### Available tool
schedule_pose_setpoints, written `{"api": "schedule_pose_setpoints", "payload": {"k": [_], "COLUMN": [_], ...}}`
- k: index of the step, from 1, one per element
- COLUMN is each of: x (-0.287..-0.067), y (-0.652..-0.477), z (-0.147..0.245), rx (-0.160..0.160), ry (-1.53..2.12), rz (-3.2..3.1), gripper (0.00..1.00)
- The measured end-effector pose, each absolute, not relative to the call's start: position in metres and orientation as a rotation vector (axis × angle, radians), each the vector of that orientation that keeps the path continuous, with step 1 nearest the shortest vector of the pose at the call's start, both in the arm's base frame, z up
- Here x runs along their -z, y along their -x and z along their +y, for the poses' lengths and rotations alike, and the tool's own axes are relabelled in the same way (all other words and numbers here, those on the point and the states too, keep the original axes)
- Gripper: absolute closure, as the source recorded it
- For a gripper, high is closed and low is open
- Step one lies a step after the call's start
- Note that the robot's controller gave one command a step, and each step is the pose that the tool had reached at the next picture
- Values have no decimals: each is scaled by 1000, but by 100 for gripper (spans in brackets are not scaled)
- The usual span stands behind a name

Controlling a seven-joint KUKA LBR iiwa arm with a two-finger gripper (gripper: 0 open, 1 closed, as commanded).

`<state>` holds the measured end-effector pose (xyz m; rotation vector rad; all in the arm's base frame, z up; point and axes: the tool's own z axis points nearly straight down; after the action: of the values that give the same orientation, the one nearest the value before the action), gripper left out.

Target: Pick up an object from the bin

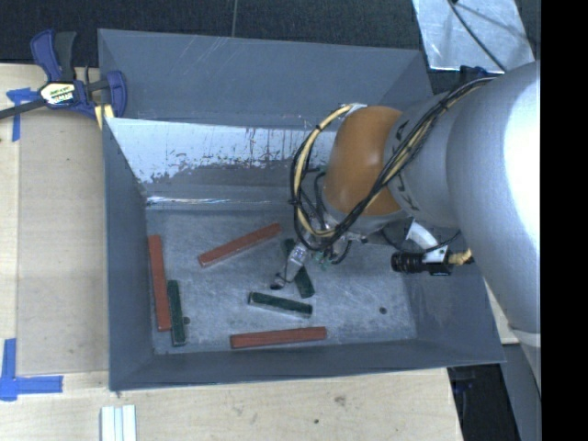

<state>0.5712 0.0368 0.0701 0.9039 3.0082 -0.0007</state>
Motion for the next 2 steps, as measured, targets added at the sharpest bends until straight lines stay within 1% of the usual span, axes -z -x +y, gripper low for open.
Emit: {"api": "schedule_pose_setpoints", "payload": {"k": [1,2], "x": [-70,-72], "y": [-572,-573], "z": [36,36], "rx": [1,0], "ry": [-900,-896], "rz": [3009,3007], "gripper": [0,100]}}
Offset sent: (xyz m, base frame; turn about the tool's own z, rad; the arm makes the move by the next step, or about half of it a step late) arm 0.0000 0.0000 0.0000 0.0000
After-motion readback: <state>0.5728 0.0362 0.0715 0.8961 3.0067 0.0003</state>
